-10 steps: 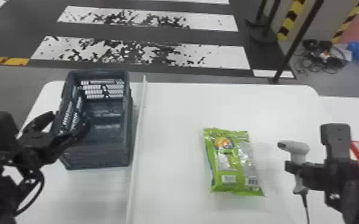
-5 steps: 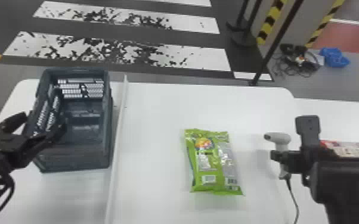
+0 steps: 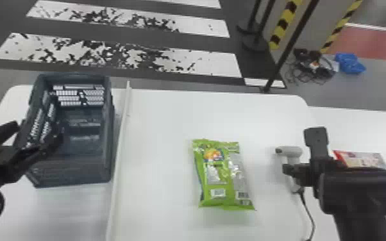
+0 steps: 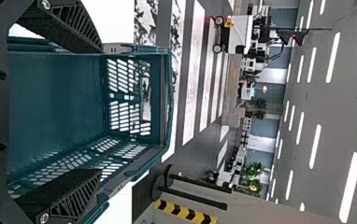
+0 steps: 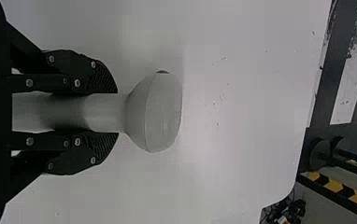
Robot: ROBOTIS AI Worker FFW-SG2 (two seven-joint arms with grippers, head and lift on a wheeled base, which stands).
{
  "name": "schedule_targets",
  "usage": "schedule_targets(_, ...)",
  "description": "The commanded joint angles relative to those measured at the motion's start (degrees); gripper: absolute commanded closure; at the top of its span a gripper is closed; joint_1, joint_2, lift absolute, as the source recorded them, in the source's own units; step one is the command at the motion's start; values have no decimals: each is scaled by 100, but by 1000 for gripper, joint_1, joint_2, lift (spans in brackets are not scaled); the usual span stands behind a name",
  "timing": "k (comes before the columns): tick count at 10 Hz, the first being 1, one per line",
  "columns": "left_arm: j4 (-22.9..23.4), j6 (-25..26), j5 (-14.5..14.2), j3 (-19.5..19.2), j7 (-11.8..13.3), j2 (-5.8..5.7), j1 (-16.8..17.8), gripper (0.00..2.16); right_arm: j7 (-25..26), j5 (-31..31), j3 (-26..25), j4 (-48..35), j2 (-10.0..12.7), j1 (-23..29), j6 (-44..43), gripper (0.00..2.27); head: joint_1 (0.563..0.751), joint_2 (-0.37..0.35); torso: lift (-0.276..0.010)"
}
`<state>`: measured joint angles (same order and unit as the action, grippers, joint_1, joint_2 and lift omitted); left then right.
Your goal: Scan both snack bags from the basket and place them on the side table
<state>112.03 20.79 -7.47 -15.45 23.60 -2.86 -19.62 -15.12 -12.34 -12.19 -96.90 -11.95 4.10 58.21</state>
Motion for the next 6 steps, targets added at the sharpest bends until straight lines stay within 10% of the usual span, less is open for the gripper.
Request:
schedule_targets(1, 21, 9, 0, -2, 4, -13, -7, 80, 9, -58, 59, 39, 0, -15, -6, 2202, 695, -177, -75)
schedule_targets(3, 29, 9, 0, -2, -5, -22, -7, 80, 9, -137, 130, 66, 0, -32, 11, 1929, 695, -175, -75)
schedule_targets(4, 29, 9, 0, 7, -5, -31, -7, 80, 9, -137, 138, 66, 0, -32, -6, 1271, 695, -174, -75)
schedule_targets(5, 29, 9, 0, -2, -5, -31, -7, 80, 26, -128, 147, 57, 9, -23, -6, 157, 695, -172, -75)
schedule_targets(6, 29, 9, 0, -2, -5, -31, -7, 80, 44, -119, 130, 13, 9, 12, 11, 6, 695, -170, -75)
